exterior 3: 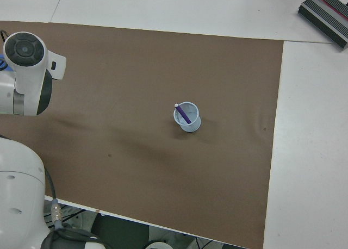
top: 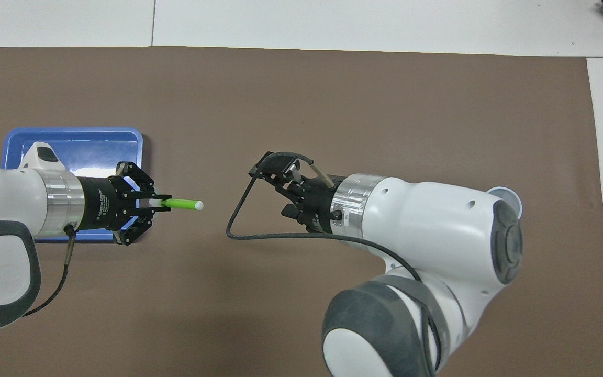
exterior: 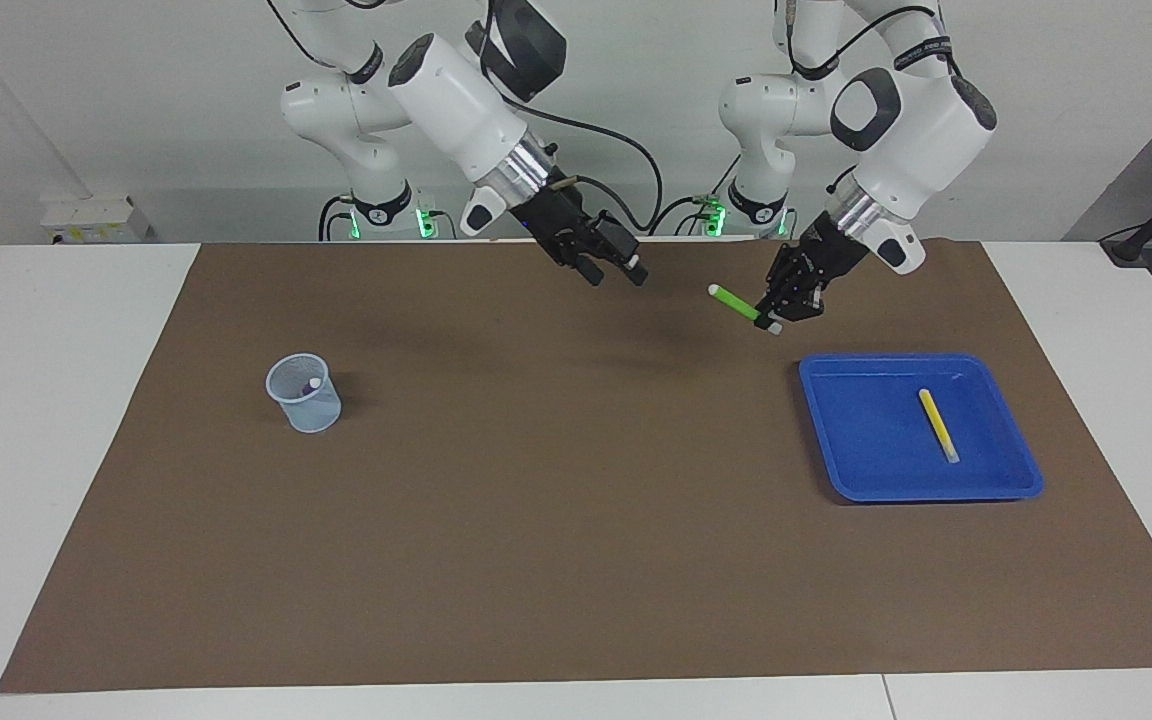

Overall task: Transfer and insert pens with both arms
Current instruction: 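Pass the green pen from the left gripper to the right gripper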

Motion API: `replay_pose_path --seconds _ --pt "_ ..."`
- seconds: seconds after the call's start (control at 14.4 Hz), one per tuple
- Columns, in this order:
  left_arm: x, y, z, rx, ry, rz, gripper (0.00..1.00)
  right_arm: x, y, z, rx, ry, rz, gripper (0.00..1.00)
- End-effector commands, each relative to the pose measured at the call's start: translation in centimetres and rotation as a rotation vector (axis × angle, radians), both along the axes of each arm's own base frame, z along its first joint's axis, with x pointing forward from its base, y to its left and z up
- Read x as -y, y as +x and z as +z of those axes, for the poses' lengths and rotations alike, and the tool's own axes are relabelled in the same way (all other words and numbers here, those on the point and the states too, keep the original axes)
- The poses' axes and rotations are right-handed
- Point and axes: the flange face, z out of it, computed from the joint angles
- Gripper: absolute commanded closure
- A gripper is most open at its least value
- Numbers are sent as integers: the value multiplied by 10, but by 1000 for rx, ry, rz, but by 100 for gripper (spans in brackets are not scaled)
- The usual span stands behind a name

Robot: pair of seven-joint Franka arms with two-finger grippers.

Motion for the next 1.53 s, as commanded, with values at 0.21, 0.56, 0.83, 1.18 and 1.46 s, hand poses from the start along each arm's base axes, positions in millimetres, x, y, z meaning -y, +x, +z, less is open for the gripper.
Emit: replay_pose_path --seconds 0.21,0.56,0.83,1.18,1.46 --pt "19 -33 9 -10 -34 52 100 -42 -11 -26 37 40 -24 0" --pt "26 -36 16 -19 -52 96 100 -66 -32 -32 -27 52 -20 0" --pt "30 -39 20 -23 -57 121 100 -75 -41 -30 -33 55 -6 2" --pt "31 -42 18 -22 -56 119 100 -78 -44 -32 -36 52 0 21" --pt "30 -42 18 -21 -56 121 100 -80 -47 -33 -38 51 6 52"
